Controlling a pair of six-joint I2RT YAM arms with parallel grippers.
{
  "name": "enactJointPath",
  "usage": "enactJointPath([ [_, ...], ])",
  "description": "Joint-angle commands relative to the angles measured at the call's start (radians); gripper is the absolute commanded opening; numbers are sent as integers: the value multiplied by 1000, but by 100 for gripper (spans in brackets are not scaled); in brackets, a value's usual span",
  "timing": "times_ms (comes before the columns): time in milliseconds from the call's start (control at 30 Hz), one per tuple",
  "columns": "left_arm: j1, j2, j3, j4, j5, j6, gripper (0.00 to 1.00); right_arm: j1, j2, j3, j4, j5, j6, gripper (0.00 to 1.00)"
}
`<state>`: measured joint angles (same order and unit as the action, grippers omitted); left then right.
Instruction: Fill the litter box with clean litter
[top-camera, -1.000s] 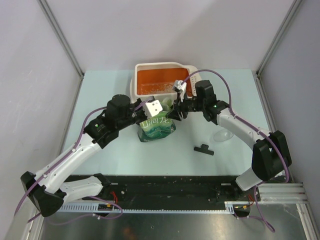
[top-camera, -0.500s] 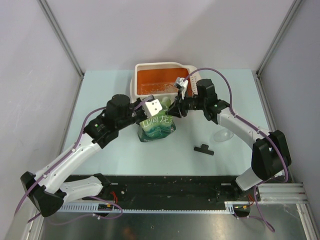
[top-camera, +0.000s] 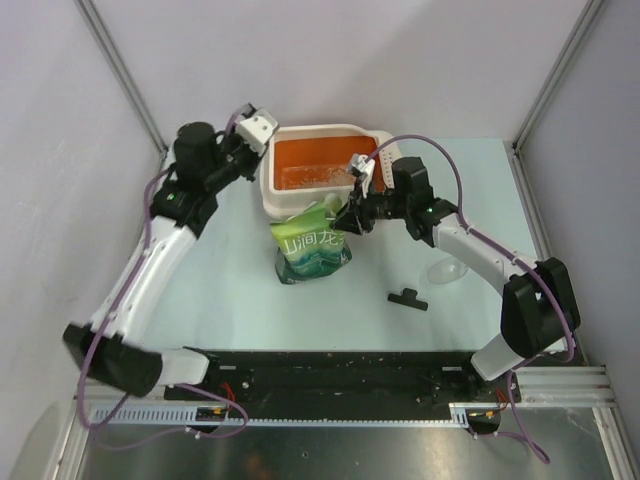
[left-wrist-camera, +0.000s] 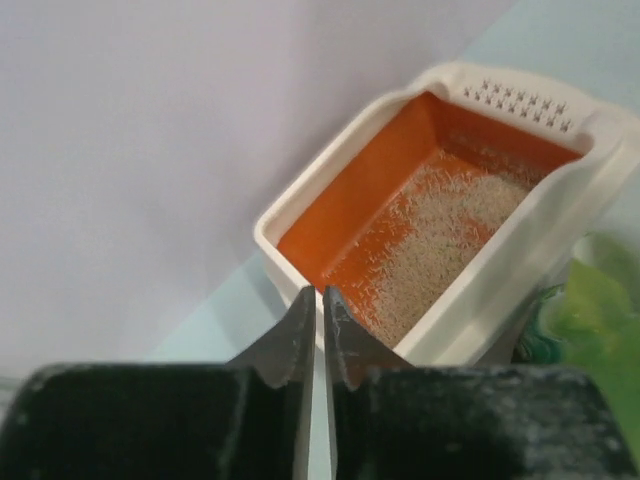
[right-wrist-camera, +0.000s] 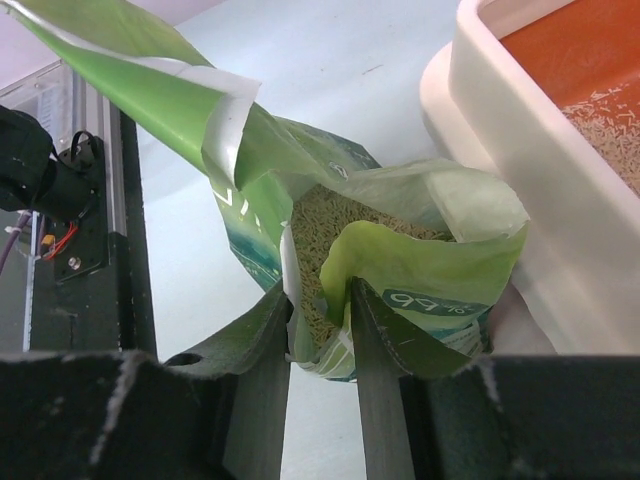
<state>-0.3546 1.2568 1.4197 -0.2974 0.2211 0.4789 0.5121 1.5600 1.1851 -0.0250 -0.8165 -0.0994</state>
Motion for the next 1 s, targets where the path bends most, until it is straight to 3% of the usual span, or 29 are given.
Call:
enactJointPath([
  [0, 40, 162, 10, -23, 164, -19, 3, 0, 5, 56, 30, 2, -20, 33],
  [333, 34, 430, 99, -20, 417, -129, 0, -23, 20, 65, 46, 4, 20, 29],
  [700, -21, 524, 122, -14, 606, -192, 0, -38, 48, 99, 57, -7, 41, 25],
  [967, -43, 552, 128, 4, 658, -226, 0, -41, 61, 107, 39, -12, 24, 22],
])
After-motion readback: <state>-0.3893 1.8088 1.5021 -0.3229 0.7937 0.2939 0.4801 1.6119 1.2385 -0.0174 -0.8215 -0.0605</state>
